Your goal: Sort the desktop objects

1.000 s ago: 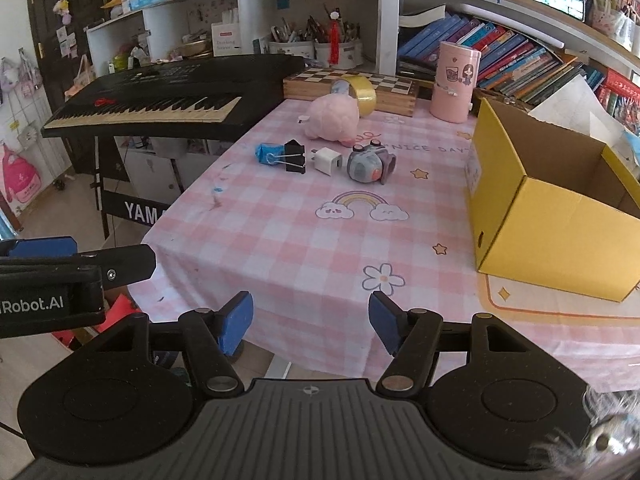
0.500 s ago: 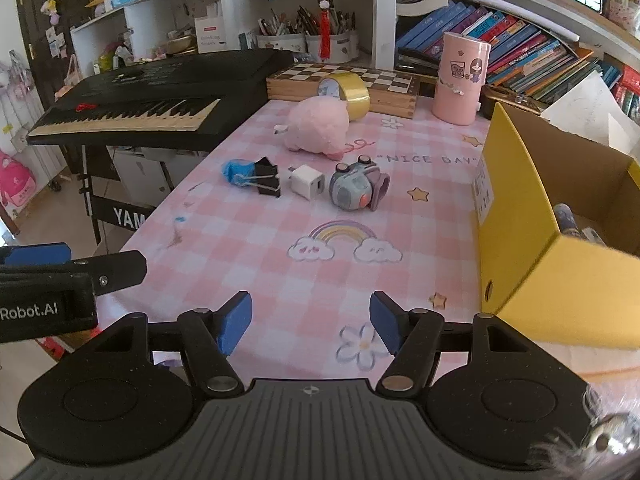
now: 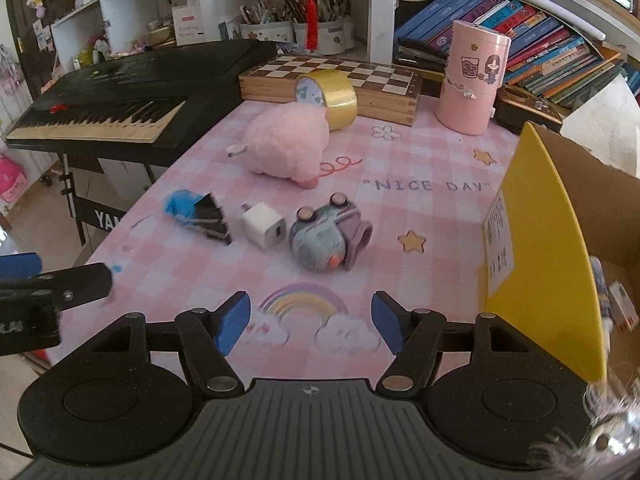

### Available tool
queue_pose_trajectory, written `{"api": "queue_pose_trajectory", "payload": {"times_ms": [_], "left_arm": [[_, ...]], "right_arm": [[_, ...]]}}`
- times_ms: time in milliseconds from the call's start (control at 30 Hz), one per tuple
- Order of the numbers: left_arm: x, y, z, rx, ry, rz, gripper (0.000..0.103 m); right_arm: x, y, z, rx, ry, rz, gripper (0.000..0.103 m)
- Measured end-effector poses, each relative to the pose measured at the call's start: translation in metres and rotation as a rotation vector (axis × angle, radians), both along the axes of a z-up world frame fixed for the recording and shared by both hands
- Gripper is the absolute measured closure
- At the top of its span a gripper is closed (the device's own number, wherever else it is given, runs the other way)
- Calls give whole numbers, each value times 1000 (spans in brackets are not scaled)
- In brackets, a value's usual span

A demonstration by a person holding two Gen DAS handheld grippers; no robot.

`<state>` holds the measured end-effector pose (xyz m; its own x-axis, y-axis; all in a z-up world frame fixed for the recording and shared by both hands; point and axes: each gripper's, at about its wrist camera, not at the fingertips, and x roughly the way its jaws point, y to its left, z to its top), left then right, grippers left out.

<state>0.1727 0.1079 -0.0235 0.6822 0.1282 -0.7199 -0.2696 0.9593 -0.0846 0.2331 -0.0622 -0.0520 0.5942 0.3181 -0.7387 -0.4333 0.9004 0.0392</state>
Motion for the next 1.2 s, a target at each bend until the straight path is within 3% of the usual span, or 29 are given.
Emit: {"api": "queue_pose_trajectory", "payload": {"times_ms": [200, 700, 767, 833, 1067, 1200], "left_arm": [[22, 0, -6, 4, 23, 7, 15], [50, -1, -14, 7, 62, 14, 15], [52, -2, -15, 6, 64, 15, 16], [54, -2, -16, 4, 65, 16, 16], [66, -7, -19, 10, 54, -12, 17], [76, -16, -21, 54, 46, -66, 41]], "right_arm": [[33, 10, -9, -29, -5, 8, 31], [78, 25, -33, -55, 35, 50, 29], [81, 27, -34, -52, 40, 52, 30], [83, 27, -35, -49, 39, 53, 38], [85, 22, -25, -27, 22, 60, 39], [85, 16, -14, -19, -32, 18, 39]]}}
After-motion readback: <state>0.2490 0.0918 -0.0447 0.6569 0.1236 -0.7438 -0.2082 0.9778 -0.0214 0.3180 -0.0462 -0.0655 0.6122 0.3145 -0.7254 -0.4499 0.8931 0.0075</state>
